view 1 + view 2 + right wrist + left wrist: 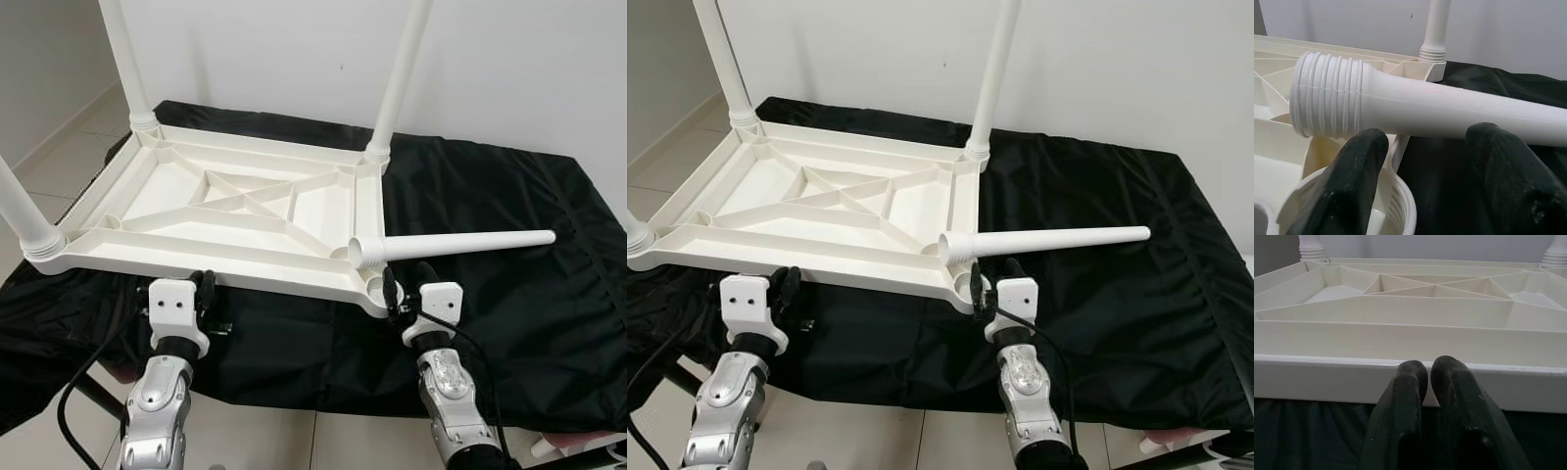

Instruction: Building children table

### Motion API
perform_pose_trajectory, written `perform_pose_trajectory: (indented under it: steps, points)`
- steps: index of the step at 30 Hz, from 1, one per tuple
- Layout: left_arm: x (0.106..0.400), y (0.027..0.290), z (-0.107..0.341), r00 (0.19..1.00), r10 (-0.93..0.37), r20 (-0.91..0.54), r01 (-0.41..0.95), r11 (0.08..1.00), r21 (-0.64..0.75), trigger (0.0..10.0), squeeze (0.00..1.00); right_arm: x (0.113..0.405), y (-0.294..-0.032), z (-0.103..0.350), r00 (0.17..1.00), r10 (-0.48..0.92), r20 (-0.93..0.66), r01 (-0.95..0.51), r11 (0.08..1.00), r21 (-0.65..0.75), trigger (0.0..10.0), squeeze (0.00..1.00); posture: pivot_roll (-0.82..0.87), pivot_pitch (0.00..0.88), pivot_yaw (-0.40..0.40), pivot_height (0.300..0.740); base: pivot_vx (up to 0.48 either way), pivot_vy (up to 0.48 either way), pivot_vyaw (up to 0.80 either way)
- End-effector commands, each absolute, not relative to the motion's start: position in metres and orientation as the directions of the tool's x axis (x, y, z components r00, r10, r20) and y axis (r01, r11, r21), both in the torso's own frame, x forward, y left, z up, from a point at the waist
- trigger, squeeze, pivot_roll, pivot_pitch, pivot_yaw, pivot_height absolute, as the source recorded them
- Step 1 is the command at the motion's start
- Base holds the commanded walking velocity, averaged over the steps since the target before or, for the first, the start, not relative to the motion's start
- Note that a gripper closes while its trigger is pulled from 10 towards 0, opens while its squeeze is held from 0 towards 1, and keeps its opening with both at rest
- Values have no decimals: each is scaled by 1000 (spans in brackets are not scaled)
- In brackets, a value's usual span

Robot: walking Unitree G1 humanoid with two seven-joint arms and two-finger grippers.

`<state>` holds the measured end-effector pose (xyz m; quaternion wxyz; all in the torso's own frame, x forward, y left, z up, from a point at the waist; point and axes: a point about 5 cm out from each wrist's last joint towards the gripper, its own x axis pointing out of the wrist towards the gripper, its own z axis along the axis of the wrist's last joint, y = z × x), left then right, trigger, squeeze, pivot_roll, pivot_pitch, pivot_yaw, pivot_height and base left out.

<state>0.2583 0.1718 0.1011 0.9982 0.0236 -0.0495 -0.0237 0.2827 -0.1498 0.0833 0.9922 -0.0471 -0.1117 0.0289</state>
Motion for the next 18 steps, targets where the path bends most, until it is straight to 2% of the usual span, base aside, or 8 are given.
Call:
perform_pose_trajectory:
  steps: [1,5,18]
  points:
    - [260,174,99,996,12,90,-16,999,47,10000,0,281,-152,72,985,55,161,-40,995,-96,10000,0,32,24,-43,740,0,0,0]
    - [270,175,100,995,7,97,-12,999,53,10000,0,284,-144,65,985,109,132,-93,989,-118,10000,0,38,21,-45,740,0,0,0]
    - [270,177,88,998,15,67,-18,998,53,10000,0,281,-146,52,990,117,82,-107,987,-124,10000,0,31,23,-44,740,0,0,0]
